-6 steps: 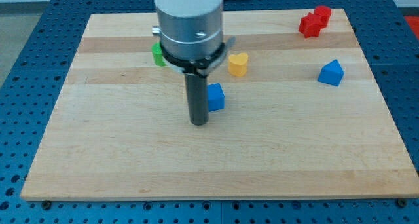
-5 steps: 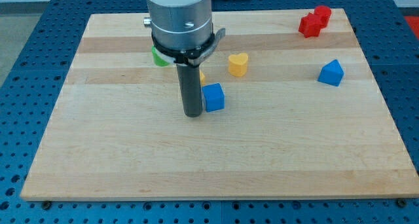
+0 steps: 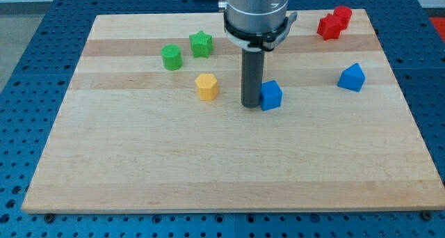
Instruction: Move the blue cube towards the group of blocks
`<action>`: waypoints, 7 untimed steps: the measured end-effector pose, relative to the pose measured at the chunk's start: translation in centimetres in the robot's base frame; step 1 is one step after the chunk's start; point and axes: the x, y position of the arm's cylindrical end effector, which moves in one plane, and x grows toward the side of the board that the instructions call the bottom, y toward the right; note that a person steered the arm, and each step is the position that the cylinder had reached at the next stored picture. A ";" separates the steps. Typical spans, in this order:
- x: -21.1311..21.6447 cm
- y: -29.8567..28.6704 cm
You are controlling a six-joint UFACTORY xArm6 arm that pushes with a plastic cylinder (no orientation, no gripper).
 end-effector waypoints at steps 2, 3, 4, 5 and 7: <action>-1.1 3.8; -1.1 6.3; -1.1 8.8; -1.1 11.1; -1.2 11.8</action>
